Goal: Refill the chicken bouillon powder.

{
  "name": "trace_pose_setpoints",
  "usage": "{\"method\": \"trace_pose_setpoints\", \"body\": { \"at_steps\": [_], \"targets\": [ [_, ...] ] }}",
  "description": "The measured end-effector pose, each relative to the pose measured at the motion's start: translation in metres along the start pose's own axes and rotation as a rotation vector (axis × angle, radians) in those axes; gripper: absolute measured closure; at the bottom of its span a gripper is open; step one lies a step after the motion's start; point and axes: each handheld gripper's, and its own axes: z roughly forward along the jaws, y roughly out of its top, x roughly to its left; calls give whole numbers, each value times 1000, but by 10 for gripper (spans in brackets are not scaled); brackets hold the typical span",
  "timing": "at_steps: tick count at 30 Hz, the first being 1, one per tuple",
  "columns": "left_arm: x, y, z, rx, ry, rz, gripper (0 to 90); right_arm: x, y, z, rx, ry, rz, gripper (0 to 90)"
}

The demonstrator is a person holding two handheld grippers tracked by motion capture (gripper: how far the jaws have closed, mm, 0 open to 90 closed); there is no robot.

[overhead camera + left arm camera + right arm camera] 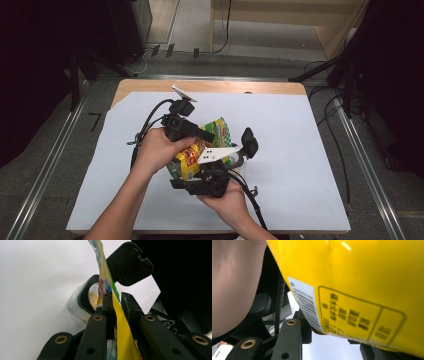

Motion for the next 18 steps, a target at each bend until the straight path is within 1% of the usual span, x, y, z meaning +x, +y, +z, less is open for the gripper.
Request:
{"method": "trace_pose_setpoints", "body": {
  "at_steps": [3, 5, 8, 15, 18],
  "targets": [
    [-2, 0, 1, -2, 6, 3, 825, 0, 0, -1, 2, 0, -20, 648],
    [-3, 0, 2, 1, 18, 9, 828, -1, 0, -1, 2, -3, -23, 647],
    [-3, 1, 2, 8, 24, 13, 835, 0, -1, 0, 10, -20, -41, 641],
    [-4, 1, 3, 15, 28, 18, 844, 4, -3, 2, 29, -49, -111, 619],
    [-4, 1, 3, 15, 28, 17, 844, 4, -3, 2, 31, -55, -123, 635]
  ]
}}
